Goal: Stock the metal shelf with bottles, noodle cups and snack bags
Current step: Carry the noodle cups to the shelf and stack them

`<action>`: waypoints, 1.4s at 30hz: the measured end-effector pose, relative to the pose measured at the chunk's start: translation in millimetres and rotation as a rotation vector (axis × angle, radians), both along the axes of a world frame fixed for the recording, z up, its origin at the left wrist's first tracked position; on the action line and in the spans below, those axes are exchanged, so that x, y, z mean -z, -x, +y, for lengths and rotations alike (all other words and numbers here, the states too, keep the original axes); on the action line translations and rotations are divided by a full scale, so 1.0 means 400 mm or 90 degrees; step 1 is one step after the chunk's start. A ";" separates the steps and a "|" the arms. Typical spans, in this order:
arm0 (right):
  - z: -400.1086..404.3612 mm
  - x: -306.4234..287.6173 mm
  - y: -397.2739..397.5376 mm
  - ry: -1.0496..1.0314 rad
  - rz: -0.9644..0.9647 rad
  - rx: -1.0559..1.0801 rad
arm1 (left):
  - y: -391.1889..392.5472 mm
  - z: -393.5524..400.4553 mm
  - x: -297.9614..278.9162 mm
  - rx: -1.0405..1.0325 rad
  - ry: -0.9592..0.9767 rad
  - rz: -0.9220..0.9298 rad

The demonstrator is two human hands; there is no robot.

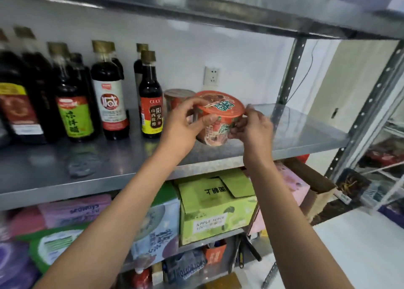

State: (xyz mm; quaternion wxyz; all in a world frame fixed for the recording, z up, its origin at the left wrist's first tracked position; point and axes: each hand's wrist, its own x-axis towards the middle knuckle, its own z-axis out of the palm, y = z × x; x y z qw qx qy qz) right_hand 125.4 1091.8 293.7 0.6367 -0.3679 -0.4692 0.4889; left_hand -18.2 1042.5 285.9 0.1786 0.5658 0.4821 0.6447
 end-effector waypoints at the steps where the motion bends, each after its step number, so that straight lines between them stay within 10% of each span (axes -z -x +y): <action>1: 0.034 -0.002 0.012 0.020 0.019 -0.020 | 0.011 0.020 -0.006 -0.018 -0.010 -0.003; 10: 0.318 0.081 0.053 0.173 -0.250 -0.171 | 0.050 0.273 -0.106 -0.210 -0.064 -0.107; 29: 0.361 0.143 0.062 -0.094 -0.541 -0.223 | 0.168 0.501 -0.119 -0.320 0.054 -0.269; 42: 0.370 0.150 0.069 -0.068 -0.525 -0.229 | 0.183 0.537 -0.093 -0.488 -0.007 0.046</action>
